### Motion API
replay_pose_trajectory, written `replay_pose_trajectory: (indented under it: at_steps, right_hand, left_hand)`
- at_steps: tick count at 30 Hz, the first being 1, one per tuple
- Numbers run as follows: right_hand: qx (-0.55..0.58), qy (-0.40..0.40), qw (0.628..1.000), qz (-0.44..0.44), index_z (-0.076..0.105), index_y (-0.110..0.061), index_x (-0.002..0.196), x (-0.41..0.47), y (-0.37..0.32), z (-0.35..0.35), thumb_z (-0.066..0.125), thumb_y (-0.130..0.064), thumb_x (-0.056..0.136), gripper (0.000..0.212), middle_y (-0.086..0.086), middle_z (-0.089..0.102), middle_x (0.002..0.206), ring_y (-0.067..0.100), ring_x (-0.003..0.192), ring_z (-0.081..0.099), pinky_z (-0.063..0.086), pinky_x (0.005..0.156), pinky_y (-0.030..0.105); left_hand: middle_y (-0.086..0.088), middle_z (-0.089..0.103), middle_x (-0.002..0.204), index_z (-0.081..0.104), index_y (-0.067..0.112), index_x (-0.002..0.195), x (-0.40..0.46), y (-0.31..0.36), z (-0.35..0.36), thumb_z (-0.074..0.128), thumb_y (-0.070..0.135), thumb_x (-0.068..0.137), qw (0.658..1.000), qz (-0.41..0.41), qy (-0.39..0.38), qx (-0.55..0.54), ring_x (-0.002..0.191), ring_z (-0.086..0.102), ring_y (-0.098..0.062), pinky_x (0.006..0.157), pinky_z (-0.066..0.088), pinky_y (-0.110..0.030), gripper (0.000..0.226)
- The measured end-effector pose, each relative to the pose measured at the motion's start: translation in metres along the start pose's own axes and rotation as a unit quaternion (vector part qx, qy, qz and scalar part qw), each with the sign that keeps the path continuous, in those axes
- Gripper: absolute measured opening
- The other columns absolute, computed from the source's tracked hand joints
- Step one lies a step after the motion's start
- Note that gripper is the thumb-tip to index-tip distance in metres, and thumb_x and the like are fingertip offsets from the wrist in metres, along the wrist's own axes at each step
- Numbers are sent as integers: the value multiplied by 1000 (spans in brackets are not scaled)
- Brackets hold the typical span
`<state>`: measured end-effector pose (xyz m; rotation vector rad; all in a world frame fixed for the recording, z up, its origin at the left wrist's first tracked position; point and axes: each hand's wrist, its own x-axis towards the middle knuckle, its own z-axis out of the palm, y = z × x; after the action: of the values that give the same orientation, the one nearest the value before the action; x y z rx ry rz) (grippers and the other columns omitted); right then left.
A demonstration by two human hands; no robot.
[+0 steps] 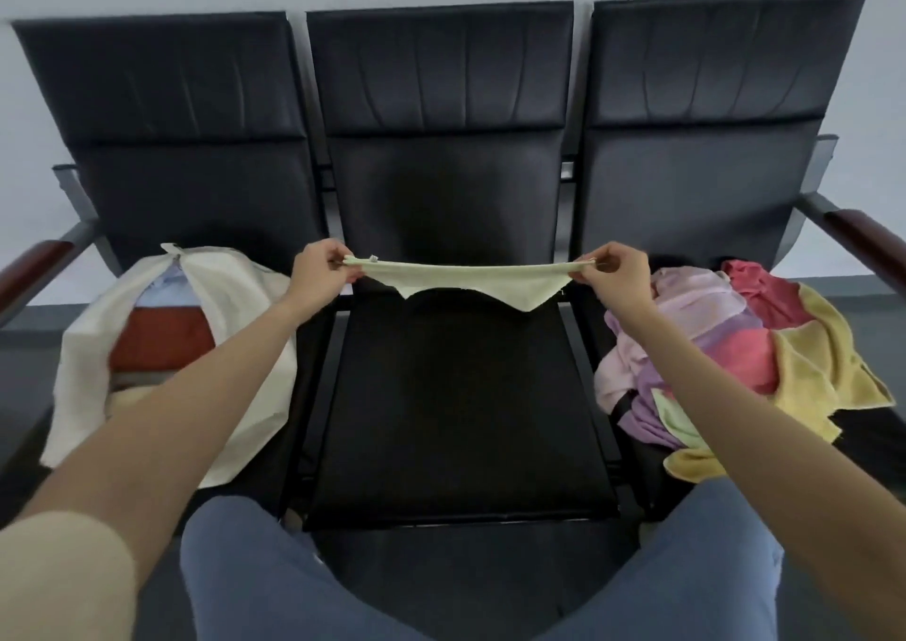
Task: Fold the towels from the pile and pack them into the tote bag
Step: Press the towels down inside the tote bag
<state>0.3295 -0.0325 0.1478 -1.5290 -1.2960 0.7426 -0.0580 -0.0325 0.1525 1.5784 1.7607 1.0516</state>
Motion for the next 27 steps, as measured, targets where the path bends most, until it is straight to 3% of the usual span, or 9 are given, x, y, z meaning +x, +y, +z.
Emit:
replay_pose_trajectory:
  at_steps: [5,9,12,14,16,18,19,22,27]
  right_hand:
    - [-18,-62,994,86,62,-19,71,-71,85,25,72,3,77,25,3,69,78,19,79,65,56,83,41]
    - [-62,-112,979,161,66,-16,68,-122,144,36,71,6,74,23,1,68,73,25,80,67,57,81,47]
    - [-90,-135,970,179,66,-12,67,-152,163,36,67,7,75,21,0,66,66,15,66,64,56,68,32]
    - [-92,-153,967,182,66,-10,68,-162,168,35,64,10,77,22,1,65,64,9,58,60,51,61,23]
    - [-81,-171,965,180,67,-8,70,-168,172,33,62,10,78,20,4,66,66,13,61,61,52,63,26]
    - [-70,-176,967,170,68,-6,72,-171,173,30,62,11,78,19,5,67,69,15,66,63,54,67,26]
    - [-67,-177,969,161,69,-6,73,-171,172,28,63,11,78,19,3,68,70,11,66,63,53,66,21]
    - [-53,-195,971,130,71,-7,77,-171,167,22,67,11,78,19,0,68,72,-1,63,61,47,63,9]
    - [-28,-248,963,106,69,-16,78,-167,167,14,75,4,76,21,2,69,75,2,66,63,50,67,12]
  left_hand:
    - [-13,72,93,67,10,82,-53,-91,47,75,-2,75,992,-73,-52,87,89,68,-26,85,54,-41,17]
    - [-11,72,88,69,8,79,-116,-145,69,69,-7,76,979,-110,-111,130,85,67,-24,75,48,-29,15]
    - [-7,68,84,61,18,72,-151,-173,72,53,-18,74,967,-103,-163,165,83,64,-25,71,43,-26,37]
    - [-6,65,85,55,26,71,-166,-180,70,49,-17,73,956,-83,-203,196,85,62,-28,70,43,-28,43]
    - [-3,62,93,55,25,77,-178,-174,70,54,-8,74,930,-67,-242,269,96,58,-28,75,41,-31,34]
    - [-1,58,109,61,21,95,-186,-160,82,62,7,74,900,-51,-228,367,110,50,-27,86,37,-36,25]
    - [-2,56,116,61,20,105,-190,-151,91,64,14,74,897,-43,-220,381,114,46,-27,89,36,-38,32]
    - [-3,53,128,55,17,123,-198,-120,132,67,29,77,915,39,-244,318,121,44,-25,96,36,-38,49]
    - [-2,53,127,52,15,125,-206,-92,215,69,41,84,916,186,-282,219,114,46,-19,93,40,-35,52]
